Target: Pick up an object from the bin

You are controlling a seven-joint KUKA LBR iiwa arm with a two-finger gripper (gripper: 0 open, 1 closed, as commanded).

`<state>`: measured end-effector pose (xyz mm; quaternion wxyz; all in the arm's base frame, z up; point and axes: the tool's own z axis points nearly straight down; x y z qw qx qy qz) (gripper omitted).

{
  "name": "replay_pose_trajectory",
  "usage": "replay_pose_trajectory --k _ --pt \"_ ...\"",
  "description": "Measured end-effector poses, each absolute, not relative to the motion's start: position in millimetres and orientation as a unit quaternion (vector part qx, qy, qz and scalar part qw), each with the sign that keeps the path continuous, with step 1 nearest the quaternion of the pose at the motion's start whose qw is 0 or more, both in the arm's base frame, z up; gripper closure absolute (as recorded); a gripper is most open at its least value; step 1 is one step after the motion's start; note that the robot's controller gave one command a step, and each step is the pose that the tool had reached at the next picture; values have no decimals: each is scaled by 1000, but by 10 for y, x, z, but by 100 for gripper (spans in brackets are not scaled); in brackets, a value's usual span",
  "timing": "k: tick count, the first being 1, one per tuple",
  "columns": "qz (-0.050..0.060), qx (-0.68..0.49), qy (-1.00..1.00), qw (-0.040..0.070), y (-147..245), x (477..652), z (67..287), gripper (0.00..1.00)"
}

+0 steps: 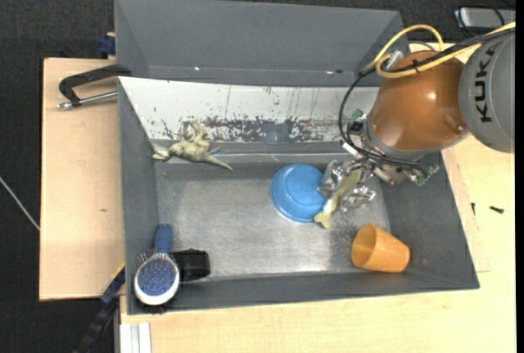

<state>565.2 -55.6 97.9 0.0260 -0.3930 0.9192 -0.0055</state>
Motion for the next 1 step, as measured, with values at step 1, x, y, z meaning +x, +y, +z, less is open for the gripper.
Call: replay_pose_trajectory --k 1 --pt "-3 -429 903 7 -550 5669 2264 100"
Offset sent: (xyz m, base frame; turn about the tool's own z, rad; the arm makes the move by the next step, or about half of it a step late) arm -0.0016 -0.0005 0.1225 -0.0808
